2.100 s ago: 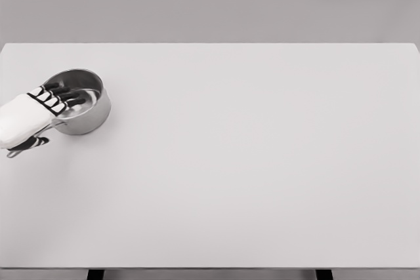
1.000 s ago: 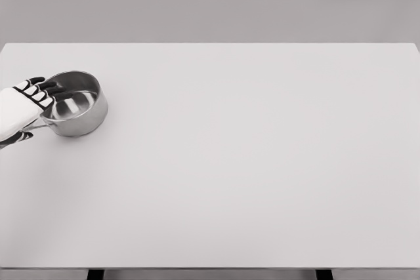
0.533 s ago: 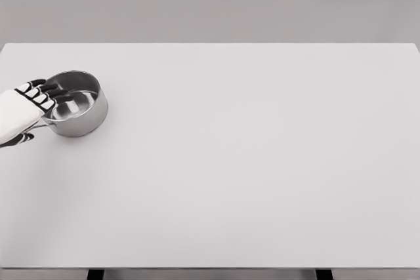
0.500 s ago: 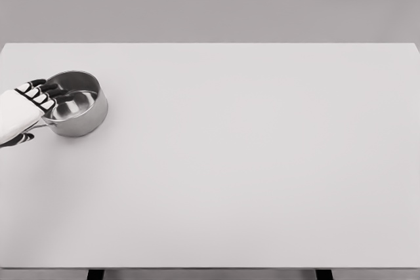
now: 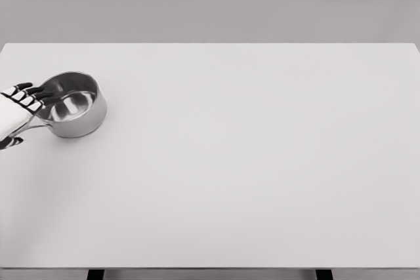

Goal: Rotate pot handle

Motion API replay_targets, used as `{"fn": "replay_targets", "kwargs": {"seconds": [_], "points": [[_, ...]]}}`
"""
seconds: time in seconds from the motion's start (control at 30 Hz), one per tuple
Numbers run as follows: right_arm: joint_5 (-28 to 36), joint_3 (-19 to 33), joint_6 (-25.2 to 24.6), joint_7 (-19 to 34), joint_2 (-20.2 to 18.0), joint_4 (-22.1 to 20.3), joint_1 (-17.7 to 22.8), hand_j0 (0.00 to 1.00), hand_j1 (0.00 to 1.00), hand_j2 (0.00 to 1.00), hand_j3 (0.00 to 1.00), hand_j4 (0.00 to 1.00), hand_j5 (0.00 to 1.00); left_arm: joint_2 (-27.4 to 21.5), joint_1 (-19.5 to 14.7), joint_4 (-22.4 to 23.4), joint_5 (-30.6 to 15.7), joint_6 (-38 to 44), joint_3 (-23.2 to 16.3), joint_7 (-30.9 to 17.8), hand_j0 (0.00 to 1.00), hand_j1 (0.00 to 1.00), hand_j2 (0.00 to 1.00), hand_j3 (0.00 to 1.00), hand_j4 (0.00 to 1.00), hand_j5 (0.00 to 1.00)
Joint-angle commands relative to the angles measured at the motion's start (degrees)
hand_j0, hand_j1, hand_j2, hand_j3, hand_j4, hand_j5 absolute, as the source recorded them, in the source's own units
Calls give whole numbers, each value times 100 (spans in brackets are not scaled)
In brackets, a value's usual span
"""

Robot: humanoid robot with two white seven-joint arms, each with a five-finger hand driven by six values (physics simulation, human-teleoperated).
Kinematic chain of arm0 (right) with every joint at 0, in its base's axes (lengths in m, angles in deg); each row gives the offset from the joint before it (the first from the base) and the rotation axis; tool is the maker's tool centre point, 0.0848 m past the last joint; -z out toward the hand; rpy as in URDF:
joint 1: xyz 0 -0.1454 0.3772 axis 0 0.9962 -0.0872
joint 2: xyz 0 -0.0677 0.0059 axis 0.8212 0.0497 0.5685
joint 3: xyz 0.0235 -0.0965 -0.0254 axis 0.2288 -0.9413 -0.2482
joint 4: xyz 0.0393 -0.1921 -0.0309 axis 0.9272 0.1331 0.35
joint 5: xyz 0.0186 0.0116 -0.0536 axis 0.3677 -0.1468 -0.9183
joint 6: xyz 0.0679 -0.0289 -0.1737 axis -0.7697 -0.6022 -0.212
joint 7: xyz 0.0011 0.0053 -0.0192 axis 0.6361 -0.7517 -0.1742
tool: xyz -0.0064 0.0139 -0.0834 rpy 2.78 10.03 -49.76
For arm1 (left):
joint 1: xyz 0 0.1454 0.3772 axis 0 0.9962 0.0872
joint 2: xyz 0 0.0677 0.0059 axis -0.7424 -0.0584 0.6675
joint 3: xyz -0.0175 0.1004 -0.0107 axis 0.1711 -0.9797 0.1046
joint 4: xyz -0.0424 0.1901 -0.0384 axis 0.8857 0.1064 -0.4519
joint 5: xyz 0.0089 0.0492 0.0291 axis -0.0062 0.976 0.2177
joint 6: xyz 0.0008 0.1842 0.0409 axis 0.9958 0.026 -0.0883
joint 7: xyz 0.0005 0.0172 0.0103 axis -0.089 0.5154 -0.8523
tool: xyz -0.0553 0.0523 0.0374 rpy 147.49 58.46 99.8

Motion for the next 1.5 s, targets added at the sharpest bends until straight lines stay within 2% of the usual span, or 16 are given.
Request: {"fn": "replay_targets", "kwargs": {"seconds": [0.0,0.47,0.7,0.83,1.07,1.47], "points": [[3,2,0,1,1,0,0,100,100,100,100,100,100,-10,0,29,-22,5,16,3,100,100,100,100,100,100],[3,2,0,1,1,0,0,100,100,100,100,100,100,-36,-88,56,13,5,33,-5,100,100,100,100,100,100],[3,2,0,1,1,0,0,100,100,100,100,100,100,-10,-105,337,13,5,33,-5,100,100,100,100,100,100],[3,2,0,1,1,0,0,100,100,100,100,100,100,17,-281,557,13,5,25,-5,100,100,100,100,100,100],[-6,2,0,1,1,0,0,100,100,100,100,100,100,52,-404,618,13,5,-2,-5,100,100,100,100,100,100],[3,2,0,1,1,0,0,100,100,100,100,100,100,96,-809,1224,13,5,-54,-5,100,100,100,100,100,100]]}}
